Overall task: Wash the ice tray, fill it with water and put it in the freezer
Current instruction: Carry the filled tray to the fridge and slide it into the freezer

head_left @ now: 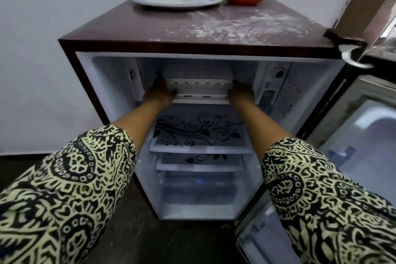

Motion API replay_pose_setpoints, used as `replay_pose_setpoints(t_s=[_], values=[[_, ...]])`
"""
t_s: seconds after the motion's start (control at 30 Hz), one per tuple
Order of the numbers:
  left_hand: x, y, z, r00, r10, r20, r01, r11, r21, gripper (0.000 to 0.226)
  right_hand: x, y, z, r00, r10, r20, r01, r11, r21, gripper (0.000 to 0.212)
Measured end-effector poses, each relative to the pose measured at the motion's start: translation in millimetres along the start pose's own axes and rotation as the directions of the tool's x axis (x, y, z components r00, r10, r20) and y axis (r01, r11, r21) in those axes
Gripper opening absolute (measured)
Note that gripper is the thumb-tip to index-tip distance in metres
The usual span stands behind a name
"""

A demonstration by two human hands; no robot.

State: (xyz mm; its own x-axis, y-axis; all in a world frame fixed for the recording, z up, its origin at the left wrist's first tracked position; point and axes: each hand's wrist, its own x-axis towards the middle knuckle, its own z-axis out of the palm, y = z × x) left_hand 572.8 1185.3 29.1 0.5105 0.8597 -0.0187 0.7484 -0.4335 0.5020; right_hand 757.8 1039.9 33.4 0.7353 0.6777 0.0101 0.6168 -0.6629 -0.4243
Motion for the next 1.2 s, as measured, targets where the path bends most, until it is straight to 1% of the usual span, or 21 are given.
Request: replay_pose_setpoints(t_s=[0.07, 0.13, 0.17, 0.23, 0.3, 0.43, 0.5, 0.57, 0.63, 0.67, 0.73, 0.8, 0.83, 0.9, 0.97, 1.0, 1.03, 1.1, 1.2], values=[[-41, -2, 17, 0.992, 0.099, 0.074, -0.094, 0.993, -0.071, 0.091, -40, -1, 4, 0.994, -0.092, 0.065, 0.089, 0.995, 0.053, 0.051], [-92, -8, 41, 0.983, 0.172, 0.065, -0.163, 0.979, -0.124, 0.083, -92, 7, 12, 0.985, -0.173, 0.012, 0.171, 0.979, 0.112, 0.056], [-118, -12, 53, 0.979, 0.197, 0.053, -0.184, 0.966, -0.182, 0.078, -119, 14, 16, 0.983, -0.180, -0.029, 0.182, 0.970, 0.163, 0.056], [-171, -18, 71, 0.970, 0.230, 0.077, -0.193, 0.924, -0.331, 0.067, -177, 29, 21, 0.985, -0.149, -0.088, 0.167, 0.953, 0.253, 0.053], [-221, -23, 81, 0.958, 0.260, 0.119, -0.191, 0.890, -0.414, 0.056, -237, 47, 21, 0.989, -0.094, -0.118, 0.126, 0.944, 0.304, 0.047], [-300, -18, 83, 0.943, 0.298, 0.150, -0.180, 0.833, -0.524, 0.042, -338, 74, 3, 0.980, 0.005, -0.201, 0.053, 0.957, 0.284, 0.032], [-331, -2, 75, 0.923, 0.360, 0.138, -0.233, 0.806, -0.544, 0.037, -374, 83, -13, 0.966, 0.037, -0.254, 0.025, 0.971, 0.237, 0.028], [-358, 28, 65, 0.872, 0.471, 0.132, -0.339, 0.776, -0.532, 0.037, -403, 95, -35, 0.948, 0.089, -0.304, -0.037, 0.984, 0.171, 0.030], [-382, 66, 56, 0.792, 0.595, 0.134, -0.472, 0.736, -0.485, 0.039, -424, 111, -61, 0.924, 0.146, -0.353, -0.122, 0.988, 0.092, 0.034], [-390, 87, 55, 0.740, 0.656, 0.147, -0.540, 0.710, -0.453, 0.040, -431, 119, -74, 0.909, 0.163, -0.383, -0.156, 0.987, 0.050, 0.037], [-406, 132, 57, 0.612, 0.765, 0.203, -0.673, 0.638, -0.374, 0.044, -443, 137, -101, 0.869, 0.188, -0.458, -0.228, 0.973, -0.033, 0.041], [-419, 176, 67, 0.506, 0.825, 0.251, -0.780, 0.562, -0.276, 0.049, -452, 160, -123, 0.838, 0.197, -0.509, -0.298, 0.946, -0.125, 0.045], [-423, 195, 72, 0.470, 0.845, 0.255, -0.825, 0.523, -0.215, 0.051, -453, 170, -131, 0.835, 0.211, -0.508, -0.335, 0.928, -0.166, 0.047], [-438, 229, 85, 0.415, 0.872, 0.258, -0.886, 0.452, -0.102, 0.055, -458, 191, -144, 0.840, 0.286, -0.461, -0.422, 0.878, -0.225, 0.048], [-454, 251, 100, 0.389, 0.872, 0.296, -0.911, 0.412, -0.014, 0.058, -466, 208, -152, 0.844, 0.356, -0.402, -0.479, 0.837, -0.265, 0.044], [-461, 255, 106, 0.391, 0.864, 0.317, -0.914, 0.405, 0.023, 0.059, -470, 213, -151, 0.854, 0.359, -0.377, -0.478, 0.828, -0.293, 0.043], [-466, 259, 111, 0.404, 0.857, 0.320, -0.911, 0.409, 0.053, 0.058, -475, 218, -151, 0.871, 0.338, -0.358, -0.453, 0.833, -0.317, 0.043], [-470, 259, 117, 0.453, 0.849, 0.274, -0.889, 0.452, 0.069, 0.056, -481, 226, -151, 0.911, 0.266, -0.314, -0.374, 0.853, -0.363, 0.045], [-475, 249, 115, 0.489, 0.841, 0.232, -0.865, 0.501, 0.008, 0.055, -485, 225, -161, 0.955, 0.198, -0.222, -0.276, 0.868, -0.413, 0.041]])
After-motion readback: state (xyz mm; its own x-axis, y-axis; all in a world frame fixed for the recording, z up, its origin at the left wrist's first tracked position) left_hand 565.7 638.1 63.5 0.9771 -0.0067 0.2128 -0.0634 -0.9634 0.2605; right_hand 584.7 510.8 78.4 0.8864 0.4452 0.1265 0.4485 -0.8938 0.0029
